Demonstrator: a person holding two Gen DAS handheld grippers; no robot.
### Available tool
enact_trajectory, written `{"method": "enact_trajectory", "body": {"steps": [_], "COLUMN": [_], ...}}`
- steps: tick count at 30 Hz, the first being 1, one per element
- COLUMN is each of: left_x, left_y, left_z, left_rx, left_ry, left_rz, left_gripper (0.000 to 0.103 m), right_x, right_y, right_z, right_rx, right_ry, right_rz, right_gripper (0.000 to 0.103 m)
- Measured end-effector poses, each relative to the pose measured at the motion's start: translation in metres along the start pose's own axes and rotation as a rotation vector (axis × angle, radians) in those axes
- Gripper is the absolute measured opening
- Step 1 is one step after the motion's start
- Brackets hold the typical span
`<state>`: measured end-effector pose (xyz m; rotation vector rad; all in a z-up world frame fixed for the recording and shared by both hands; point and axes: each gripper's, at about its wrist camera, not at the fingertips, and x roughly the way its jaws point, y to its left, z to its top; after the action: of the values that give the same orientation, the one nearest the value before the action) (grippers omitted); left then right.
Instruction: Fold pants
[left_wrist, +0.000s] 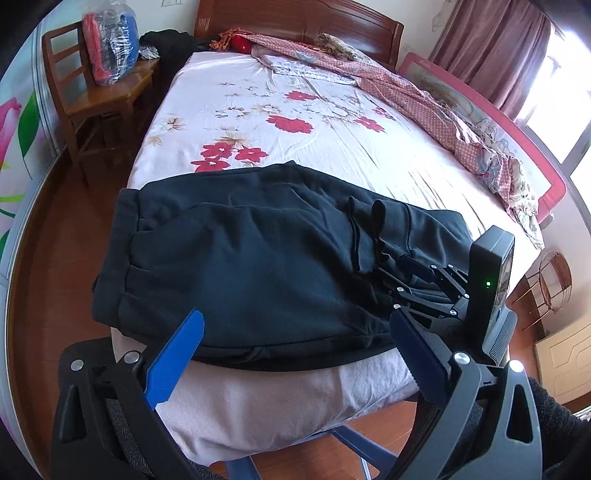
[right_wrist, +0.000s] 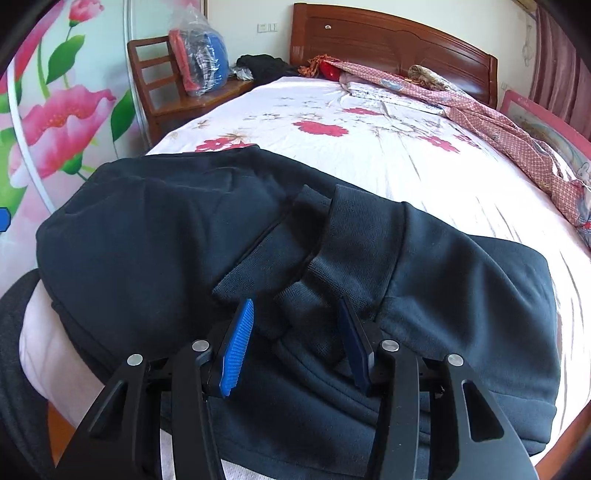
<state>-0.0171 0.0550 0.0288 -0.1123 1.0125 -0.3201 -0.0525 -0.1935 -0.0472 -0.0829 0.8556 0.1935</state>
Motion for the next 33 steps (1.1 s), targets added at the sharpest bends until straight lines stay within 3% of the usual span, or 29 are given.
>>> {"method": "enact_trajectory", "body": {"steps": [4, 7, 11, 14, 17, 19, 24, 25, 26, 27, 29, 31, 33], "left_x": [0.004, 0.005, 0.006, 0.005, 0.005, 0.005, 0.011, 0.011, 0.009, 0.007, 0.0, -0.005, -0.011], "left_y": [0.006, 0.007, 0.006, 0.007, 0.01, 0.012, 0.015, 0.016, 0.016, 0.018, 0.025, 0.035, 0.053], "left_z": [0.001, 0.001, 0.001, 0.001, 0.001, 0.001, 0.002, 0.002, 0.001, 0.001, 0.001, 0.002, 0.003], "left_rx": [-0.032, -0.034, -0.03, -0.037, -0.046, -0.054, -0.07, -0.069, -0.069, -0.069, -0.077, -0.103, -0.144], "left_ry": [0.016, 0.018, 0.026, 0.021, 0.016, 0.018, 0.041, 0.044, 0.043, 0.038, 0.012, -0.01, -0.044], "left_rz": [-0.006, -0.005, -0.004, -0.003, 0.0, 0.001, -0.007, 0.0, 0.008, 0.013, 0.036, 0.068, 0.133], "left_gripper": [0.101, 0.101, 0.101, 0.101, 0.101, 0.101, 0.101, 0.101, 0.101, 0.101, 0.101, 0.101, 0.101], "right_x": [-0.001, 0.003, 0.009, 0.003, -0.023, -0.038, 0.01, 0.008, 0.005, -0.001, -0.024, -0.039, -0.024], "right_y": [-0.01, -0.01, -0.005, -0.009, -0.009, 0.001, 0.012, 0.014, 0.016, 0.016, 0.014, 0.001, -0.024], "right_z": [0.002, 0.004, 0.006, 0.011, 0.018, 0.018, -0.013, -0.015, -0.011, -0.005, 0.007, 0.021, 0.026], "right_rx": [0.056, 0.034, -0.009, 0.016, 0.036, -0.016, -0.115, -0.134, -0.132, -0.112, -0.073, -0.018, 0.096], "right_ry": [-0.001, 0.022, 0.031, 0.029, -0.034, -0.053, 0.052, 0.001, 0.009, 0.025, -0.031, -0.1, -0.08], "right_rz": [0.048, -0.002, -0.005, 0.025, 0.061, 0.067, 0.016, 0.024, 0.05, 0.076, 0.119, 0.03, -0.017], "right_gripper": [0.03, 0.03, 0.006, 0.003, 0.003, 0.003, 0.004, 0.007, 0.021, 0.029, 0.029, 0.029, 0.029]}}
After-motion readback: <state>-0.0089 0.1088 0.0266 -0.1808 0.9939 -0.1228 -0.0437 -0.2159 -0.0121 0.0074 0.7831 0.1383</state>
